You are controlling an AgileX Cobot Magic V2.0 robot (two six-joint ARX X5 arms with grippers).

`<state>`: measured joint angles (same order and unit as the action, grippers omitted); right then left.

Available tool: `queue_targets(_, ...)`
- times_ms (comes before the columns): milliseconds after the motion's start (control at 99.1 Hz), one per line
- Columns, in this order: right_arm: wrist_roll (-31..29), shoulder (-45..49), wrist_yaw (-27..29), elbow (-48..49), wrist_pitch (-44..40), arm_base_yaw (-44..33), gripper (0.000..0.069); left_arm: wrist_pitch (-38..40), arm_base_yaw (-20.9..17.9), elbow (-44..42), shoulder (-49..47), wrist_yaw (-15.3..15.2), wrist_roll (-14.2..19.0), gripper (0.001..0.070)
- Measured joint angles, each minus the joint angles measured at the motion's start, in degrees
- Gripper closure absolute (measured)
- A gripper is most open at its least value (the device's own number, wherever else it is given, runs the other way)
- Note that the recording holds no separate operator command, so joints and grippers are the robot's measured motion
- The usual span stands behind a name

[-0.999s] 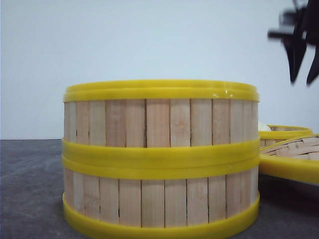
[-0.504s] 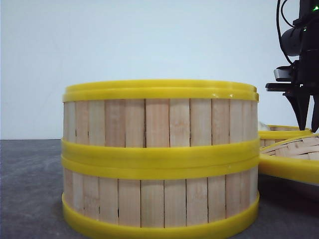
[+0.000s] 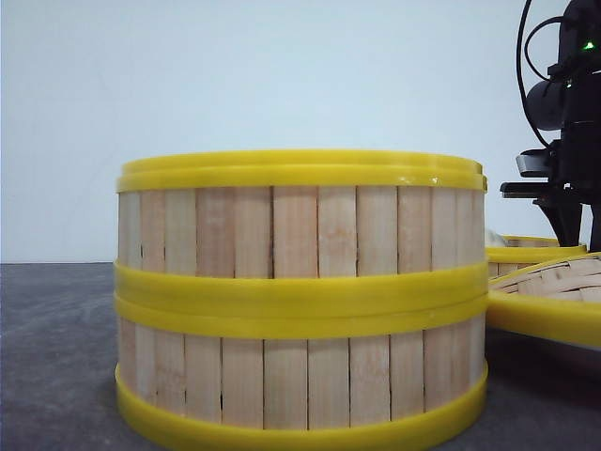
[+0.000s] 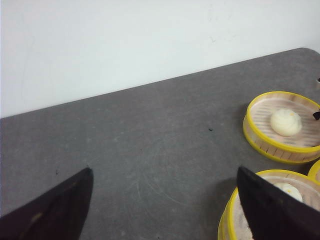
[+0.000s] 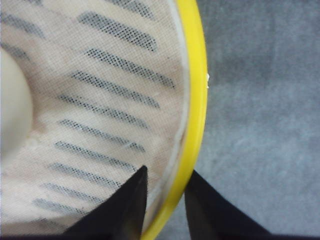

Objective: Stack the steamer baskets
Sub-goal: 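Move the right gripper to the rim of another bun basket, then grasp the basket rim with the right gripper and lift it over the stack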

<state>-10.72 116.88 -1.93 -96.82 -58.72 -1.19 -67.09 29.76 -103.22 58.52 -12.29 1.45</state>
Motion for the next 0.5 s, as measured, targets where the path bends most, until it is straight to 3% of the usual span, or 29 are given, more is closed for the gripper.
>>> queue_targets(171,-0.11,0.07,0.02,0.00,0.13,0.00,0.0567,0.00,0.00,0.00,0.07,0.00,0.00,0.0152)
queue_targets(333,-1.03,0.15,-0.63,0.00,1.73,0.07,0.0662,0.00,0.00,0.00,0.37,0.00,0.00,0.0152)
queue_targets(504,-0.11,1.07,-0.81,-2.56,-0.22,0.04,0.0666,0.00,0.00,0.00,0.35,0.00,0.00,0.0152)
